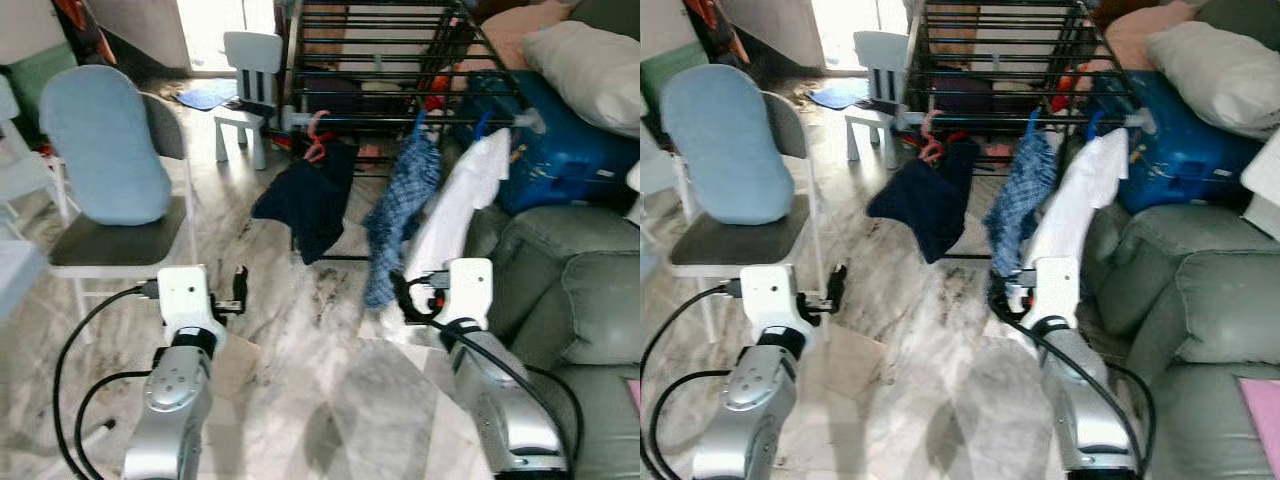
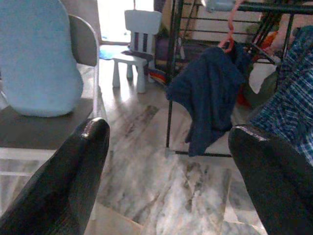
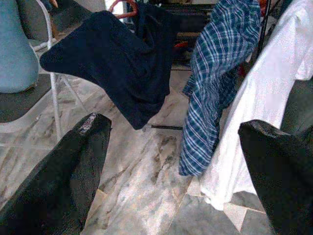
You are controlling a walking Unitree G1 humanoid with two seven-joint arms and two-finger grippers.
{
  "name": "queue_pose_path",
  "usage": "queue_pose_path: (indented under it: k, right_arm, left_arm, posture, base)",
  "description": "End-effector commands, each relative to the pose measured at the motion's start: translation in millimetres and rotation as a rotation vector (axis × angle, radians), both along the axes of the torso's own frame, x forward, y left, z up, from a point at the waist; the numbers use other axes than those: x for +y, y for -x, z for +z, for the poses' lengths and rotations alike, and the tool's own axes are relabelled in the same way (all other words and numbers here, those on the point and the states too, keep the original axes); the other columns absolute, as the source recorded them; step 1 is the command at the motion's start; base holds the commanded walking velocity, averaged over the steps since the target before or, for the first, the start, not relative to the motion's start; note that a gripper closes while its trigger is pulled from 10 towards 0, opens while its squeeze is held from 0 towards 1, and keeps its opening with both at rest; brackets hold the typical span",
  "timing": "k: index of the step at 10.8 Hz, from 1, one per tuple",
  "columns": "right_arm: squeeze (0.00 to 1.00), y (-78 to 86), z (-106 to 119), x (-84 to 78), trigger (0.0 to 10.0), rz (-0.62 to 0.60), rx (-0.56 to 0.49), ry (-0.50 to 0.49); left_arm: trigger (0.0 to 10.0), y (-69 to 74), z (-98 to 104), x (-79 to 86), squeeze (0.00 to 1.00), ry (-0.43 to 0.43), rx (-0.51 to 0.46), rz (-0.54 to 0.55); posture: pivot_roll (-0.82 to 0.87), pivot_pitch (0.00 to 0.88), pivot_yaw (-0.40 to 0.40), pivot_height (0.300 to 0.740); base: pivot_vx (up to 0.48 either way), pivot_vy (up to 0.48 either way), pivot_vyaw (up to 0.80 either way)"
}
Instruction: Hang hanger
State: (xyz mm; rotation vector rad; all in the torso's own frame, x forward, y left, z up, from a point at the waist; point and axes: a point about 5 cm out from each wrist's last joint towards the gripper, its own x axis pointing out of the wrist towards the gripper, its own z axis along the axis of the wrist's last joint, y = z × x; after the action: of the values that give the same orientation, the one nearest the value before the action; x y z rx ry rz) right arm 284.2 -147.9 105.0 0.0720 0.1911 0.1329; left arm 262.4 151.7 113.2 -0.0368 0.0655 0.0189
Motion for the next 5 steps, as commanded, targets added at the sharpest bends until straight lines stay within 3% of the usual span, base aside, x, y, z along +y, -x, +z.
queue_pose_path:
  k: [1,5]
  right_arm:
    - [0.0,-4.7,5.5,4.6,10.0,0.002,-0.023,-0.012]
    - [0.0,-5.7,7.9,4.7,10.0,-0.005,-0.034,-0.013]
  left_arm:
    - [10.0,-3.7,0.5,3.7,0.0,-0.006,0.001,0.003]
    - [10.0,-4.0,0.7,1.1,0.0,-0.01,-0.005,0.001]
  posture:
    - [-0.08,0.0,0.009,0.74]
    - [-0.08,0.0,0.007,0.74]
  base:
    - [0.0,0.48,0.0]
    - [0.0,0.472,0.0]
